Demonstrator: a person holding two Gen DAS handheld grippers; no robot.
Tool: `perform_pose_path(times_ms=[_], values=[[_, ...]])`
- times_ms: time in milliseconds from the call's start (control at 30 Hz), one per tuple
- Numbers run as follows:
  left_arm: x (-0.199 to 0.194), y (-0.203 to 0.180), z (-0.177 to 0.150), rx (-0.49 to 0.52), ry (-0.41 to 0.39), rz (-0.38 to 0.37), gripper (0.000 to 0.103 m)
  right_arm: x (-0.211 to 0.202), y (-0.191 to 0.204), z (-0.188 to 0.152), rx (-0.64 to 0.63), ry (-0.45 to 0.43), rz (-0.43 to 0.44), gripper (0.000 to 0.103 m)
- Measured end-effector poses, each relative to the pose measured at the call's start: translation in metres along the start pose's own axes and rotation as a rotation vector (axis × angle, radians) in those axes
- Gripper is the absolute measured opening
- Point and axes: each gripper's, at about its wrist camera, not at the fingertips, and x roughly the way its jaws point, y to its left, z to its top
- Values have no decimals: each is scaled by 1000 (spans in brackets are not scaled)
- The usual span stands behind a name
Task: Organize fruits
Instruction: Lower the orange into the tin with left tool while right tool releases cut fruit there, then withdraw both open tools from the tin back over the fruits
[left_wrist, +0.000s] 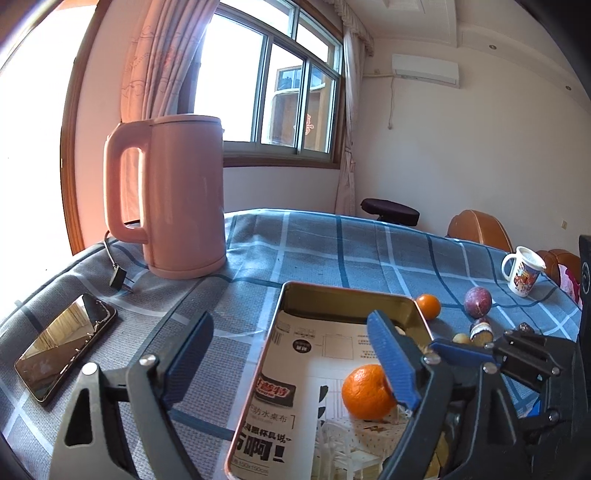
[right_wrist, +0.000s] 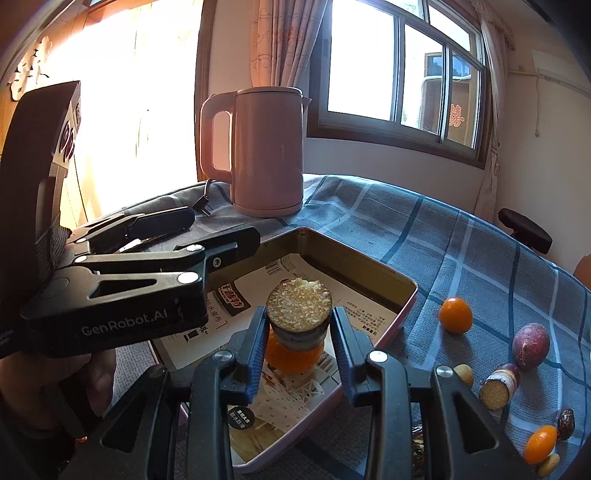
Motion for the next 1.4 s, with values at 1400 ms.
perform_pose_path(times_ms=[1400], values=[[5, -155, -12, 287, 105, -285, 94, -146, -175, -95, 453, -92, -597, 81]])
